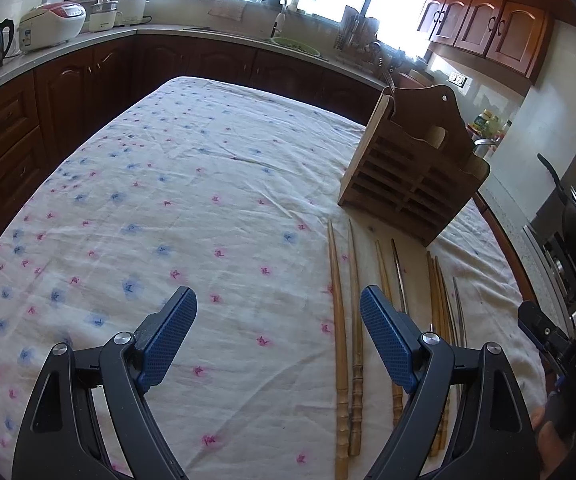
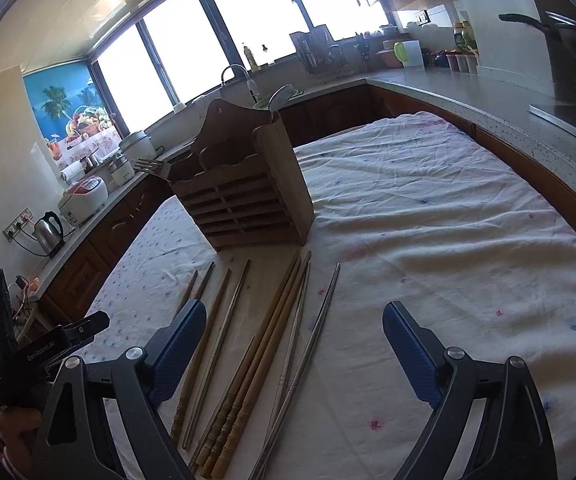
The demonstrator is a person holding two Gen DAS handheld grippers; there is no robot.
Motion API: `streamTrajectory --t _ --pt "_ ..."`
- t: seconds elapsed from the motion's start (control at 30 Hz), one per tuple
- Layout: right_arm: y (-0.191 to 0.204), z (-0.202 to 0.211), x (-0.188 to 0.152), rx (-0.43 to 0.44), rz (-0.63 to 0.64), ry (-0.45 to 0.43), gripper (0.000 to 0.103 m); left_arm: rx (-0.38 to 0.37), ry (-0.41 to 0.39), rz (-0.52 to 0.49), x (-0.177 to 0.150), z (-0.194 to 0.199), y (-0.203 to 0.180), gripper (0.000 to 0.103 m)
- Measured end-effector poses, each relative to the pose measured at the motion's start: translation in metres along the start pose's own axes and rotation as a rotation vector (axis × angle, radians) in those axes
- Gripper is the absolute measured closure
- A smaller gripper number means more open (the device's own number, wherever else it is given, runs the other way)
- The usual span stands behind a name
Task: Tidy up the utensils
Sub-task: 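Move both tools back down to the wooden chopsticks on the cloth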
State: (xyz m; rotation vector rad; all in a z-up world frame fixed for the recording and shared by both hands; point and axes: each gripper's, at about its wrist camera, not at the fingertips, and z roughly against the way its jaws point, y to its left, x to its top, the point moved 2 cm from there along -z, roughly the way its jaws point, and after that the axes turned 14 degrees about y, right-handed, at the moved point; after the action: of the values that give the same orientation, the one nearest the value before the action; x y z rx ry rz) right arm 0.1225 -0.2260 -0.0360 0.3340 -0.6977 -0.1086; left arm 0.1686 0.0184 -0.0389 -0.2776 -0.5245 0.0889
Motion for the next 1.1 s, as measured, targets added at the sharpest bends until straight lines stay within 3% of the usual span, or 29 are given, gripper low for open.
streamTrajectory --t 0.03,0.2,0.3,0.57,0.87,1.1 --pt "0.001 -0.003 0.001 0.001 0.000 0.007 0.022 0.000 0.006 -0.002 0.002 -0.002 -0.001 0.017" --pt "0.005 -0.018 0.009 0.007 -0.003 0.057 0.064 -0.001 0.048 -0.026 0.013 -0.013 -0.008 0.021" --pt "0.010 -0.029 0.015 0.014 0.005 0.080 0.078 0.001 0.076 -0.052 0.020 -0.022 -0.015 0.030" --pt "0.025 -0.068 0.034 0.023 0.045 0.166 0.084 0.021 0.140 -0.118 0.040 -0.049 -0.032 0.045" --pt "0.021 -0.114 0.047 -0.026 0.035 0.262 0.089 0.023 0.203 -0.154 0.057 -0.083 -0.037 0.054" --pt "0.016 -0.124 0.055 -0.051 0.041 0.289 0.092 0.045 0.212 -0.216 0.064 -0.099 -0.050 0.057"
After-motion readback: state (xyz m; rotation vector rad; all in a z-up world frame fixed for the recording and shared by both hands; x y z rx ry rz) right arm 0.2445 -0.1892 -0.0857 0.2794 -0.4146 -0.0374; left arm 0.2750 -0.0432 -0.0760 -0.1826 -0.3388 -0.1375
